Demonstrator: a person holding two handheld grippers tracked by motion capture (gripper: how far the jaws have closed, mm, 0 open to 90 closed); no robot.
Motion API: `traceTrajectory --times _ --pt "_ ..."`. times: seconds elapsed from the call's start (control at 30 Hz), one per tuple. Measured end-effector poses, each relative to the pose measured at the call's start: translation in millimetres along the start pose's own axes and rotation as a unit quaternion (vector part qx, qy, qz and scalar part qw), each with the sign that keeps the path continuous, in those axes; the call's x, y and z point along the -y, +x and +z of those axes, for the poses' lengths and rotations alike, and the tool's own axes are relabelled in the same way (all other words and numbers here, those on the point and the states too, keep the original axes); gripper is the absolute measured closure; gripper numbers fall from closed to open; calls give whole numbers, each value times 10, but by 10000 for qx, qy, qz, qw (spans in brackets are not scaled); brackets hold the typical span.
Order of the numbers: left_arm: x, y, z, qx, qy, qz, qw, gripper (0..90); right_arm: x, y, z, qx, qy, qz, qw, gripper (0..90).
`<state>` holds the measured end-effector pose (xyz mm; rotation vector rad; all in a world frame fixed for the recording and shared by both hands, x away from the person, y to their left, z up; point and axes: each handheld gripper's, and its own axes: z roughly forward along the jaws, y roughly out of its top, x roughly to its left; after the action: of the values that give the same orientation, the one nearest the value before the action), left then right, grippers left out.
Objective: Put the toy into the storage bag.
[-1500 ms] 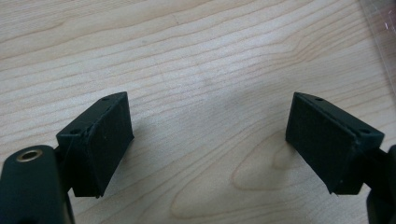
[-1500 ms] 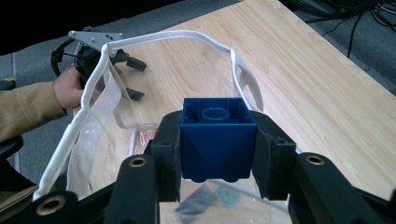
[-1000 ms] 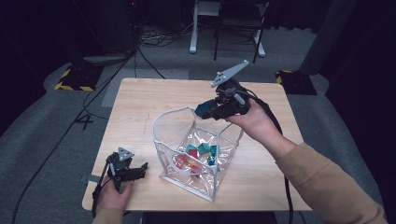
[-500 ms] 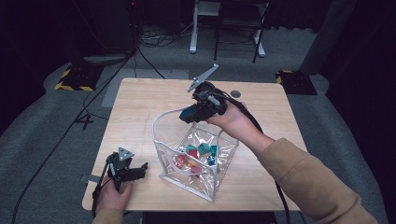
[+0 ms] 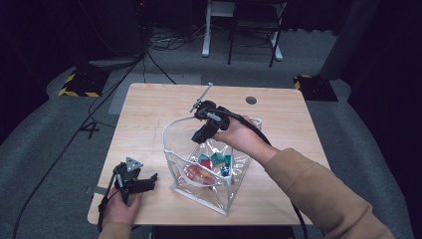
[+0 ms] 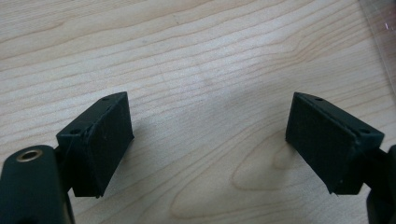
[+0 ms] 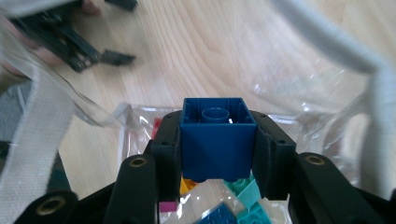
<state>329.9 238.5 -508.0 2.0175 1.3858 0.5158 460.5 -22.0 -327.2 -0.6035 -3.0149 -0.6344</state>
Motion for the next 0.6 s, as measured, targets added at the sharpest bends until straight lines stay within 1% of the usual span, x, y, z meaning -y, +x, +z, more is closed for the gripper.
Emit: traceTrajectory --times 0.03,0.07,0.1,0.13,0.17,0.2,0.23,0.27,0.3,0.4,0.43,0.5,0.6 --pt "0 0 0 0 0 0 10000 151 -2 2 24 22 89 -37 10000 588" --pt "2 -4 2 -1 -9 -25 10000 151 -2 2 24 22 89 -37 10000 588" --pt "1 -3 4 -5 -17 -19 10000 151 -13 15 71 -10 256 -52 9997 587" --pt "1 -3 3 -8 -13 -19 10000 151 -16 21 94 1 343 -64 9994 587" --pt "1 -3 3 -8 -13 -19 10000 151 -16 21 94 1 343 -64 9994 587" --pt "0 -1 4 -15 -20 -8 10000 151 -19 31 143 18 502 -127 9987 587" --pt "1 -3 3 -8 -13 -18 10000 151 -19 34 165 -13 592 -123 9982 584" --pt "1 -3 3 -8 -13 -18 10000 151 -17 32 183 -46 643 -130 9978 579" --pt "1 -4 2 -3 -8 -25 10000 151 -18 31 187 -56 652 -126 9978 555" --pt "2 -4 3 -3 -10 -27 10000 151 -16 28 166 -93 526 -103 9985 469" --pt "2 -4 3 -3 -10 -27 10000 151 -13 32 149 -81 469 -131 9988 453" --pt "0 -1 4 -15 -21 -10 10000 151 -1 49 103 -75 354 -181 9992 442" --pt "0 0 4 -16 -20 -10 10000 151 29 74 -8 -70 58 -220 9997 421"
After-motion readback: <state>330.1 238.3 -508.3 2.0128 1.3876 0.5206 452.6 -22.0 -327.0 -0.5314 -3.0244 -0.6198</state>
